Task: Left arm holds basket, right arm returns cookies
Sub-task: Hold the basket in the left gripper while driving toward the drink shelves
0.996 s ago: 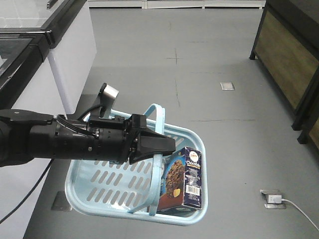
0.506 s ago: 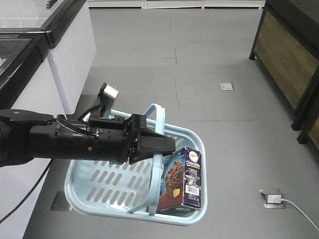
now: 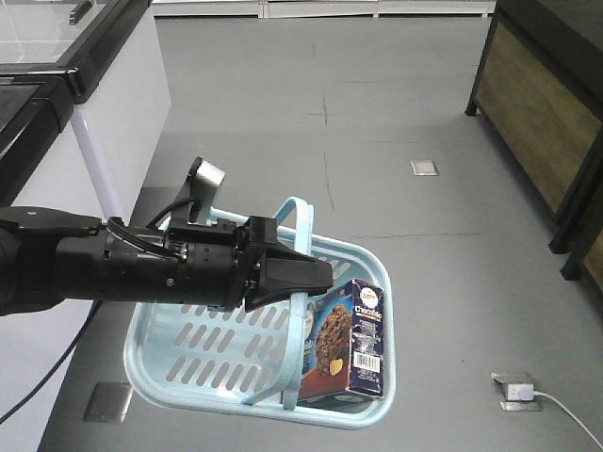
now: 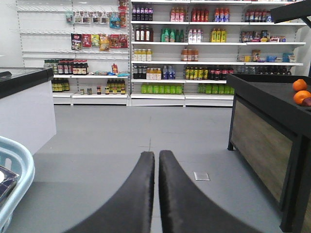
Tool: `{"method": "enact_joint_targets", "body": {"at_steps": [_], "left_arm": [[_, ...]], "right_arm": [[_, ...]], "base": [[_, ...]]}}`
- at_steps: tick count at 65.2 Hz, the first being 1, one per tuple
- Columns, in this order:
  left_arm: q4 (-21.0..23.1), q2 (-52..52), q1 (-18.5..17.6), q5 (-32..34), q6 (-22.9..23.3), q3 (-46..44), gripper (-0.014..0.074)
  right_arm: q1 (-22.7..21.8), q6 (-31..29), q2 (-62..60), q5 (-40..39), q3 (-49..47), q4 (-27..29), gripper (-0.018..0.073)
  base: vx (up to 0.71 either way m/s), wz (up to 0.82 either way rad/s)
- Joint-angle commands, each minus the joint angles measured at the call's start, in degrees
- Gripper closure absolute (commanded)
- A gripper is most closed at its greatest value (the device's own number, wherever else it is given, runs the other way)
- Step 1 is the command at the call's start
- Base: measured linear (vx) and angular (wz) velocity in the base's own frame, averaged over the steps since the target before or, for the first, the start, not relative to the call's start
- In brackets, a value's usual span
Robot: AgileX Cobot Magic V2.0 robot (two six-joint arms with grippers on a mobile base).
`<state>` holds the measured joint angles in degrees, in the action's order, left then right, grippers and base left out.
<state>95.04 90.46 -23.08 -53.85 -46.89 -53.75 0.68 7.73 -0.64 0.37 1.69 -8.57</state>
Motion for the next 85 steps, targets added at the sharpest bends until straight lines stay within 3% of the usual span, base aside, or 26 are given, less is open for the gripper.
{"method": "enact_joint_targets", "body": {"at_steps": [1, 85], "left_arm": [[6.82, -2.87, -0.23, -3.07, -0.79, -1.57, 0.0602], [6.88, -2.87, -0.23, -3.02, -0.79, -1.57, 0.0602]], "right_arm": [[-0.06, -0.18, -0.74, -4.33, 0.97, -0.37, 0.0570], [-0.06, -0.18, -0.74, -4.33, 0.97, -0.37, 0.0570]], "base": [[0.21, 0.04], [0.32, -0.01]]}}
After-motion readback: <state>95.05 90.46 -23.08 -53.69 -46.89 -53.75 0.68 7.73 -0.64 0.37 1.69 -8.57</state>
